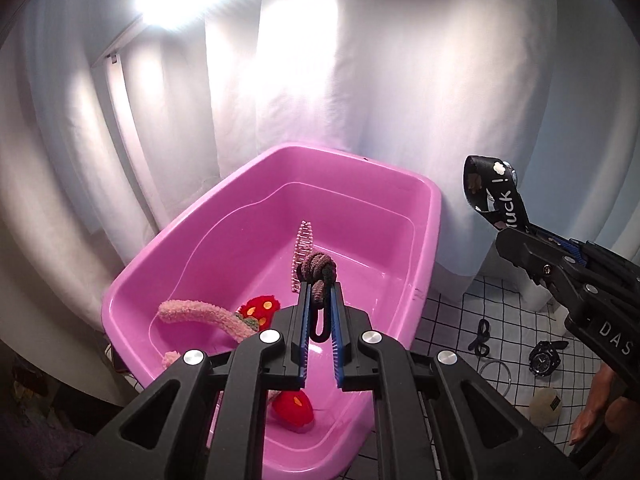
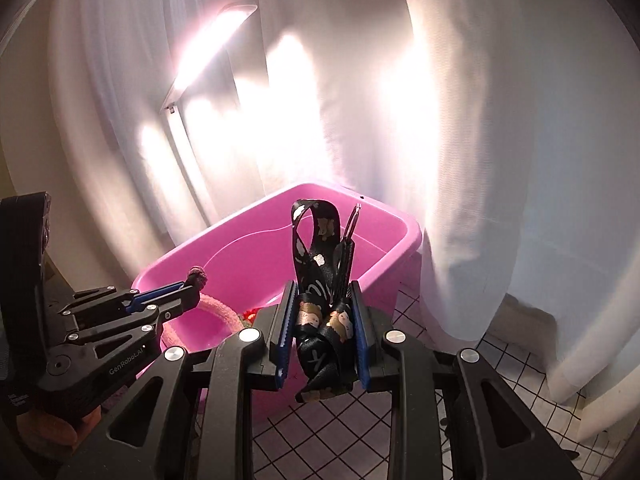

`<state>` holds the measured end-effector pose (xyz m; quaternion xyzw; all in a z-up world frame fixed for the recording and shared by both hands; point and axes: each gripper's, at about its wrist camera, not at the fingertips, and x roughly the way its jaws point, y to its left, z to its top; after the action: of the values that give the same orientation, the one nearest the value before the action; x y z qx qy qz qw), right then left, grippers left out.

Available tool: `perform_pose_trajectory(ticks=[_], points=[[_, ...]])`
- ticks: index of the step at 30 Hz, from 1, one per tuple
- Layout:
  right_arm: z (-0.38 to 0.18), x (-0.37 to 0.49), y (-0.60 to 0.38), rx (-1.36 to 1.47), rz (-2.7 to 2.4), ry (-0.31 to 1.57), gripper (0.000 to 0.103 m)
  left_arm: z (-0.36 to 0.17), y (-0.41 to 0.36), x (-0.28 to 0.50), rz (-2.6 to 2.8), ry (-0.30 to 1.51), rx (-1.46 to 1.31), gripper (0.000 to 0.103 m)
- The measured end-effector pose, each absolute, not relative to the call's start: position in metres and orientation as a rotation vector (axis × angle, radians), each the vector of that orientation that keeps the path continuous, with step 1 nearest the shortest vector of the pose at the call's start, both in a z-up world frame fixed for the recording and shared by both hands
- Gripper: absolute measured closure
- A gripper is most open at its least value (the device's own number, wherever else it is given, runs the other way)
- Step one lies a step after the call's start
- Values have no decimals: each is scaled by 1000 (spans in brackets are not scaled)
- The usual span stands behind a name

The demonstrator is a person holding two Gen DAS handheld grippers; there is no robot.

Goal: Organize jewelry
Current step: 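Carry both items over the pink tub and open both grippers to release them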

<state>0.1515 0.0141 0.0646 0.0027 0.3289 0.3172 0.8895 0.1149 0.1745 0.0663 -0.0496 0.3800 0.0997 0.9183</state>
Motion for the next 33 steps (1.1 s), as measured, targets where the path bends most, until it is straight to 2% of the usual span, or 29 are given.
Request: perform_pose_trajectory(ticks=[12, 23, 26, 29, 31, 33], points=[[40, 226, 95, -17, 718, 867, 78, 27, 242, 152, 236, 918, -181, 93], [6, 252, 129, -91, 703, 1028, 78, -2, 260, 166, 228, 1035, -242, 91], [2, 257, 134, -98, 697, 1041, 78, -5, 260, 167, 216, 1039, -255, 87], [0, 261, 136, -97, 689, 1045, 76, -3, 259, 166, 225, 1030, -244, 77], [0, 264, 135, -82, 681, 1052, 65, -1, 258, 165, 242, 1020, -233, 52], [2, 265, 131, -62, 672, 1048, 43, 4, 259, 162, 258, 996, -234, 32]])
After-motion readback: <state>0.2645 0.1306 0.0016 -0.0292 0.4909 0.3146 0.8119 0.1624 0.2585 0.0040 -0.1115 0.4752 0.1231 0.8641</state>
